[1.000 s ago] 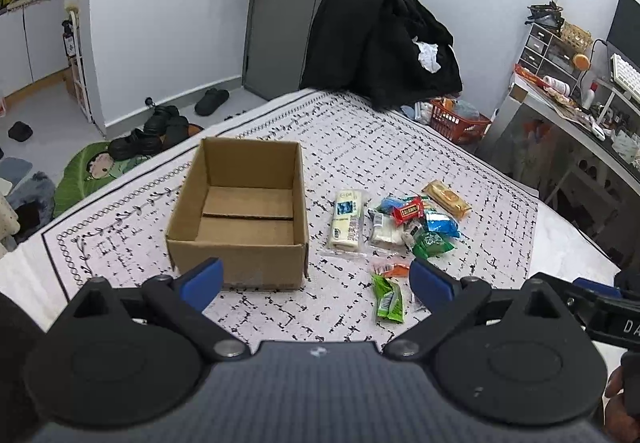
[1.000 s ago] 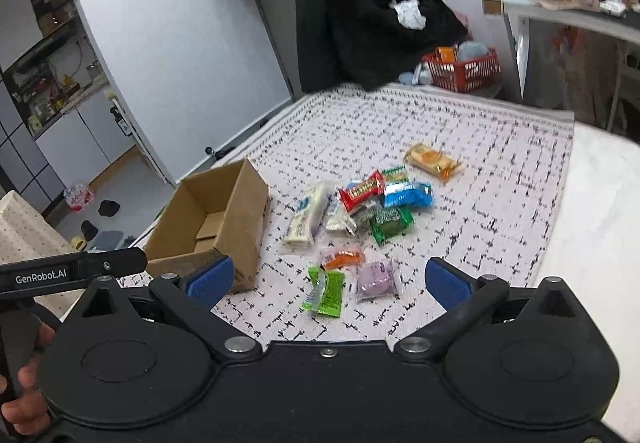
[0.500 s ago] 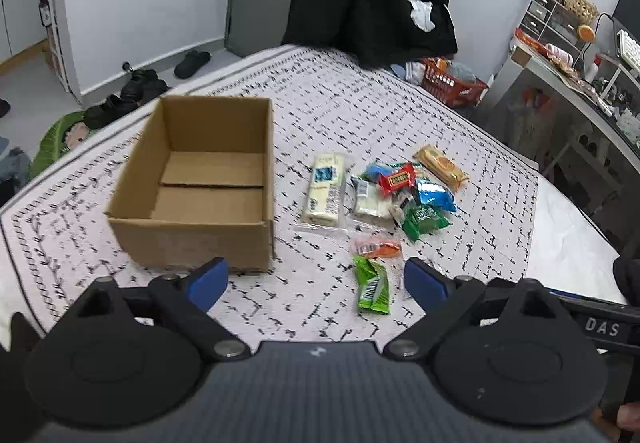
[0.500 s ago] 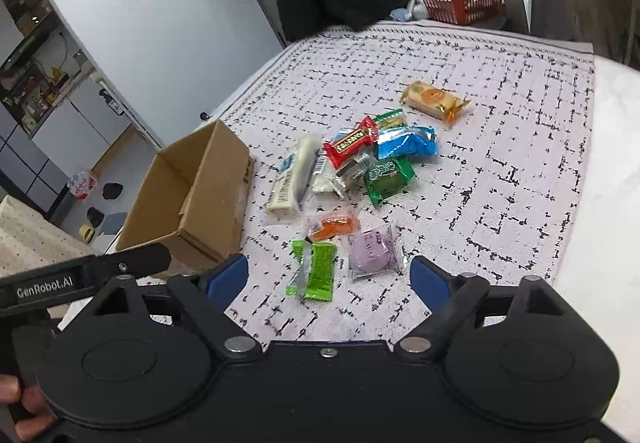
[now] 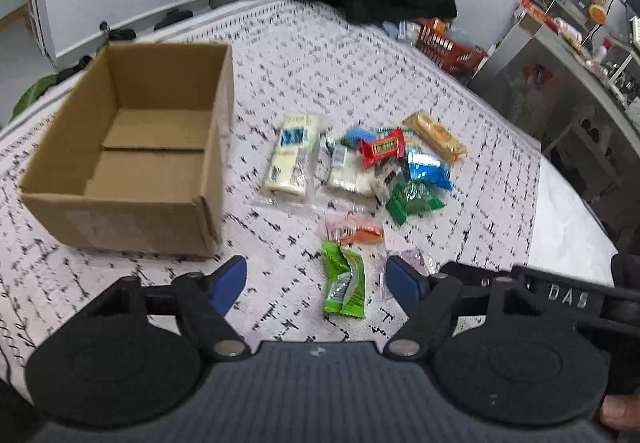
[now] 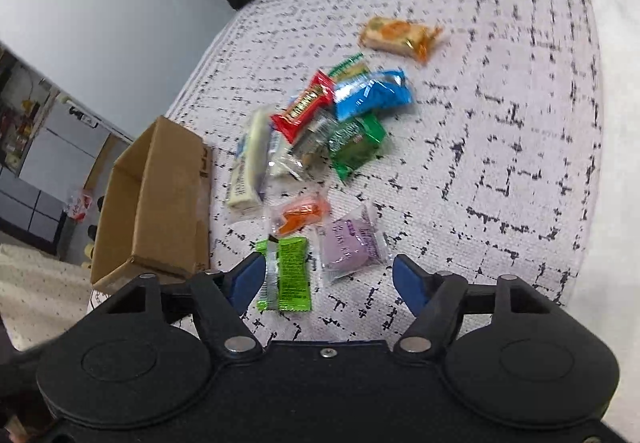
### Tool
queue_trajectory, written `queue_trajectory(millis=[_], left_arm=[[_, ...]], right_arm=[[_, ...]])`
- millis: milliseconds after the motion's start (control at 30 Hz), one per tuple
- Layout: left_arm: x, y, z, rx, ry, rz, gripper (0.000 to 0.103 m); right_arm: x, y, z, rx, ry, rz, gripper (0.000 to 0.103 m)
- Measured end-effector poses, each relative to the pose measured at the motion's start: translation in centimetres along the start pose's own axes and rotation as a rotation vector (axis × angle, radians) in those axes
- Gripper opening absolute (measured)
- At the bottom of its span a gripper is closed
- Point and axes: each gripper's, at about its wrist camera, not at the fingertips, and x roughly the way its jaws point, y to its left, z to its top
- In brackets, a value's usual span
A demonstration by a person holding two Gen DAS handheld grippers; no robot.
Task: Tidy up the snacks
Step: 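Grasp the green snack packet with the left gripper while the right grasps the purple packet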
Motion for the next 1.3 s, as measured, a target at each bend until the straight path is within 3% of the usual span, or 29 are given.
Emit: queue_trajectory(millis=[200, 600, 900, 933, 1000, 1067, 1300], left_arm=[[3.3, -0.6, -0.1, -0.002, 0.065, -0.011, 0.068], [7.8, -0.8, 0.0, -0.038, 0.126, -0.044, 0.064], [9.7, -0.2, -0.4, -0.07, 0.152, -0.044, 0.044], [9.7, -0.2, -0.4, -0.071, 0.152, -0.049, 0.039], [9.8, -0.1, -0.3, -0.084, 0.159, -0.058, 0.031], [9.7, -0.1, -0.3, -0.087, 0.16, -0.067, 0.025], [8.1, 0.3, -0.2, -0.103, 0.115, -0.061, 0.024]], right_arm=[[1.5, -1.4, 0.7, 0.071, 0.028, 0.022, 0.062], [4.0, -3.2, 1.4, 0.144, 0.085, 0.028, 0.061], [5.5, -2.6, 1.8, 0.096, 0.127, 0.043, 0.062], [5.5, -2.5, 1.8, 0.088, 0.127, 0.042, 0.059], [5.6, -2.3, 1.7, 0.082, 0.131, 0.028, 0.038], [5.7, -2.3, 1.5, 0.076, 0.141, 0.052, 0.025], [4.2, -0.9, 0.9, 0.002, 0.085, 0.023, 0.019]])
